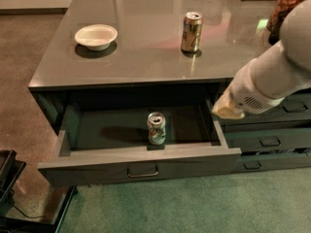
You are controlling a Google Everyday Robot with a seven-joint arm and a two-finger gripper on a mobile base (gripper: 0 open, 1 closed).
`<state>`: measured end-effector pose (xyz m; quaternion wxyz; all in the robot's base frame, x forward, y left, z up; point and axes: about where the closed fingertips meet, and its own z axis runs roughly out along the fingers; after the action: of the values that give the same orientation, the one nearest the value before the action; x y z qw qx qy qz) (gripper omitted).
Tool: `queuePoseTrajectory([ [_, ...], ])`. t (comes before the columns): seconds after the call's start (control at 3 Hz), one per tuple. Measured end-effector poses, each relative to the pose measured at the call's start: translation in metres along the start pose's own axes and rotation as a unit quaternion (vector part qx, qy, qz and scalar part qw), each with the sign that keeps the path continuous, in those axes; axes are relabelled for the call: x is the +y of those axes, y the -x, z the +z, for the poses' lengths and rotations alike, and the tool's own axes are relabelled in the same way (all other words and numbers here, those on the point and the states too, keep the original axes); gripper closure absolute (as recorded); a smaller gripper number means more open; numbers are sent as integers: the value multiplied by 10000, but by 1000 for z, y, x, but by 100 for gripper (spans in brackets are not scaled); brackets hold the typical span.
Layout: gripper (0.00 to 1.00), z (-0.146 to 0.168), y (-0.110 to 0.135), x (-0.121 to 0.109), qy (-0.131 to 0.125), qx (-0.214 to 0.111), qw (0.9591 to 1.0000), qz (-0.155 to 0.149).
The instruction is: Pick 7up can from top drawer and place on counter
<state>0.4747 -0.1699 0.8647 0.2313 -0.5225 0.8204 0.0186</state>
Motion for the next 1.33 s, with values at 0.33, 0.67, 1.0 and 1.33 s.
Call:
queuePoseTrajectory([
  [0.33,100,66,10,16,187,-210,9987,421],
  [0.67,100,67,12,12,100,-269,9986,454],
  [1.0,100,67,12,13,107,-265,9985,457],
  [1.33,100,81,13,17,69,-606,9955,727],
])
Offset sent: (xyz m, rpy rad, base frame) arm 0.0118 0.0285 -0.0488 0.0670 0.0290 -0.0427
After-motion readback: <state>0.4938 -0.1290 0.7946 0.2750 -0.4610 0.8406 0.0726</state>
